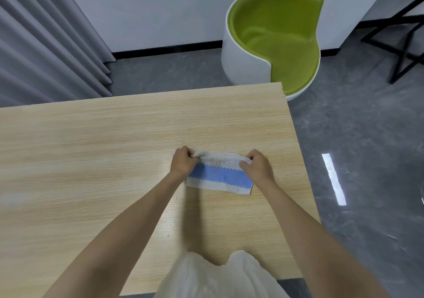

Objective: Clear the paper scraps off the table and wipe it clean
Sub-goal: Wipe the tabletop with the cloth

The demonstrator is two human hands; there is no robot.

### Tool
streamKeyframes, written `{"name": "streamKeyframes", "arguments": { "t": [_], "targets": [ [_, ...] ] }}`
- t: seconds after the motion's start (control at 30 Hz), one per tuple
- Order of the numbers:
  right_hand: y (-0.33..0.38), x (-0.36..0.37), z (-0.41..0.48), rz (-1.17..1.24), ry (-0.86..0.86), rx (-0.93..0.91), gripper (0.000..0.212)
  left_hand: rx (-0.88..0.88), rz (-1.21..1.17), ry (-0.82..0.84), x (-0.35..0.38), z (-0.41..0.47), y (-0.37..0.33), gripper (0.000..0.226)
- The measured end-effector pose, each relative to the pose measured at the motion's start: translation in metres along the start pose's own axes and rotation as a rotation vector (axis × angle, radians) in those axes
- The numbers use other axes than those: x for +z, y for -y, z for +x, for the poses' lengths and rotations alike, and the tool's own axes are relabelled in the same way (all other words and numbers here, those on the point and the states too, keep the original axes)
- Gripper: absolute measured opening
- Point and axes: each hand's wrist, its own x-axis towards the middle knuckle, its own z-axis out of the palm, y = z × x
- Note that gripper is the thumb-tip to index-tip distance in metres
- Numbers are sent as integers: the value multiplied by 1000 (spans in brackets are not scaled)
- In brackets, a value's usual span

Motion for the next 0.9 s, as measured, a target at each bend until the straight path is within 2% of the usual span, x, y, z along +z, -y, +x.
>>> {"name": "streamKeyframes", "arguments": {
  "t": [0.07,0.13,0.23,0.27,0.37,0.4,0.47,0.5,0.57,0.63,0.7,0.77,0.9],
  "targets": [
    [2,-10,-3,250,16,82,11,-46,-258,72,-12,-4,2,18],
    [0,-18,-4,365,25,149,11,-60,-389,148,-25,-9,4,18],
    [0,-22,-8,436,71,173,36,-13,-373,174,-35,-13,1,22],
    [1,-23,-10,439,80,181,36,-2,-375,168,-36,-15,-1,22],
    [2,-29,-18,450,94,212,7,2,-421,146,-35,-18,-5,16],
    [1,-31,-21,495,105,236,13,-15,-444,144,-35,-20,-6,13],
    [-3,-33,-29,658,163,321,9,-84,-466,153,-33,-25,-7,10],
    [-7,-32,-32,728,190,373,20,-127,-450,156,-30,-28,-5,12],
    [-14,-26,-40,815,242,468,29,-200,-394,145,-24,-34,-1,18],
    [-15,-20,-51,869,244,527,32,-246,-372,142,-21,-41,1,8],
    [-19,-16,-58,909,195,541,34,-249,-388,157,-21,-47,2,23],
    [-24,-15,-65,946,158,528,37,-224,-426,189,-25,-54,1,28],
    [-23,-16,-79,1021,184,494,37,-118,-418,246,-34,-64,-2,38]
  ]
}}
